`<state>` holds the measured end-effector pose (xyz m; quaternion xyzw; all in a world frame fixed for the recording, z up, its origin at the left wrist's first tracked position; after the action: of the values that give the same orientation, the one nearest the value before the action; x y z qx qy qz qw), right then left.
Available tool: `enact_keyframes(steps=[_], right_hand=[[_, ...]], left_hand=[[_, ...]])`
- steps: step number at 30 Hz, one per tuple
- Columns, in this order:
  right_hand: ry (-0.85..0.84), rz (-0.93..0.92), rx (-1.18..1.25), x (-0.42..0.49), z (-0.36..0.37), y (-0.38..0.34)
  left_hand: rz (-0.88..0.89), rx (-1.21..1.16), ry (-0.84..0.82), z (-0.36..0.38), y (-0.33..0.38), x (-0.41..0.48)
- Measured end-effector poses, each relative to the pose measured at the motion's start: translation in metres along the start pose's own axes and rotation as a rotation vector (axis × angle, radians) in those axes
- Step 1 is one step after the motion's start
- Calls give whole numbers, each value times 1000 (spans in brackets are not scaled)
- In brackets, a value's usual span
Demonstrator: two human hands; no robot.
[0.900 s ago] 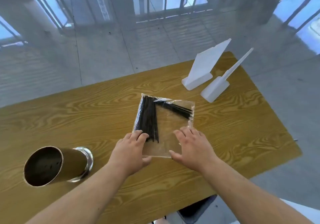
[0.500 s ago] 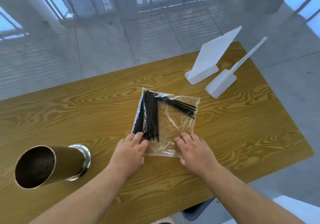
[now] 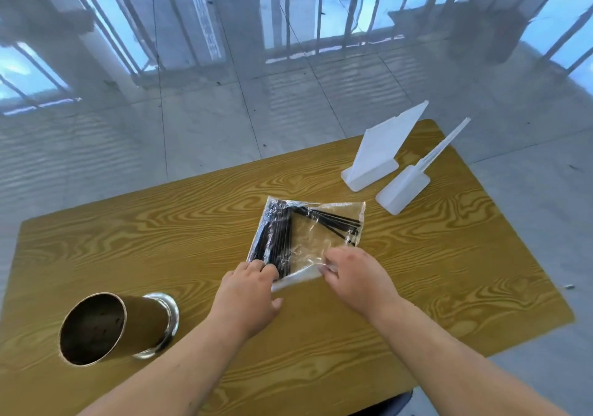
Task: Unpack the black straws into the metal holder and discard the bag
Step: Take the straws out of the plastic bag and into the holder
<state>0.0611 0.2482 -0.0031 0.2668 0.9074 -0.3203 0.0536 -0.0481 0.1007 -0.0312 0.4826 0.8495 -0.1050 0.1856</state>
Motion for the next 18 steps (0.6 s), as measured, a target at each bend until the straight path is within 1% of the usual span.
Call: enact_keyframes(steps=[4,6,8,11,13,15,18], right_hand=[[50,-30,215,14,-44,-37],[85,-63,281,21,-65,-56],[117,-104,327,27,-83,-78],[167,-157,368,38,-109,-112],[177,-199,404,46,-120,-138],[162,-242,444,55,-126,-166],[125,-298,484,67,-131,-214]], left_hand=[[-45,-51,73,-49,-11,-5],[-78,-71,127,-76,-23,-11],[-122,-125,211,-104,-38,-20],[-196,-267,357,-148,-64,-44],[-212,-314,455,-173,-80,-63],[-215,-291,538,-195,-94,-83],[-189,-191,639,-227,-108,-111]])
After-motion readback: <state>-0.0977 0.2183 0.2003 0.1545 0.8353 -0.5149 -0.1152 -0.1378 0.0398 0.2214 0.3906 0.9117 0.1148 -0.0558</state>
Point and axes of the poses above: each hand's wrist, its own x-axis towards the middle knuckle, its own z-axis out of the palm, y = z × x, the point moved 10 cm from there along x, towards the middle knuckle, and after that the axes turned 7 degrees about x, right-handed, at the moved point
